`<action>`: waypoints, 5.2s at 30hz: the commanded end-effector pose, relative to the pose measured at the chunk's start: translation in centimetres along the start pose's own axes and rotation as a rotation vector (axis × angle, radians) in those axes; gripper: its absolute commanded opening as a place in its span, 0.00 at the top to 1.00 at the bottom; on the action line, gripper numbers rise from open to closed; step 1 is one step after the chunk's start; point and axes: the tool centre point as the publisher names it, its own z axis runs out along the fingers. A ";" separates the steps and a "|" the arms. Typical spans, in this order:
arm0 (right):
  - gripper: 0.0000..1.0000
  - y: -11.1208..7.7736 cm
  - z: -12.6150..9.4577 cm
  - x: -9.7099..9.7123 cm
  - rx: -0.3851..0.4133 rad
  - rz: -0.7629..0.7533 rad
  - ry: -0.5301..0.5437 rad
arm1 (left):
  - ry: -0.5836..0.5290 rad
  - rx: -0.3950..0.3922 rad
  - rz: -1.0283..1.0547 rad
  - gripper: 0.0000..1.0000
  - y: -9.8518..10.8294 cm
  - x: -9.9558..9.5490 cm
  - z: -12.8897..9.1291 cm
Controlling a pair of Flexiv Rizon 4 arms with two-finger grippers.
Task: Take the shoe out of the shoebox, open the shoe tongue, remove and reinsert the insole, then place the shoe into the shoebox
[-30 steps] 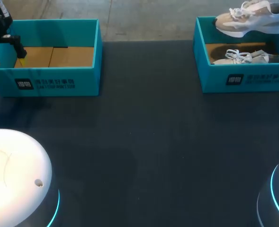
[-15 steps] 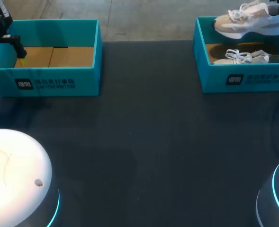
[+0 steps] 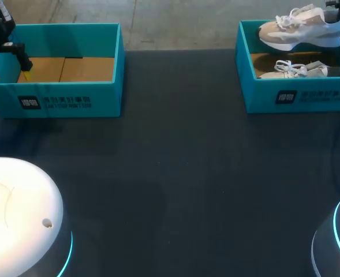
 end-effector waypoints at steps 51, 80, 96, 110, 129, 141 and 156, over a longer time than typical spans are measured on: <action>1.00 -2.6 2.9 1.8 -0.017 0.040 -0.016 | -0.002 -0.001 0.000 0.00 0.0 0.0 -0.1; 1.00 -2.2 5.7 2.3 -0.007 0.036 -0.008 | -0.002 -0.001 0.000 0.00 0.0 0.0 -0.1; 1.00 -2.2 7.4 2.6 0.015 0.036 -0.004 | -0.002 -0.001 0.000 0.00 0.0 0.0 -0.1; 1.00 -1.9 8.6 3.0 0.036 0.030 0.018 | -0.002 -0.001 0.000 0.00 0.0 0.0 -0.1; 1.00 -2.0 9.5 3.1 0.053 0.013 0.044 | -0.002 -0.001 0.000 0.00 0.0 0.0 -0.1; 1.00 -2.2 9.5 3.7 0.054 -0.006 0.062 | -0.002 -0.001 0.000 0.00 0.0 0.0 -0.1; 1.00 -2.7 8.8 4.1 0.049 0.002 0.054 | -0.002 -0.001 0.000 0.00 0.0 0.0 -0.1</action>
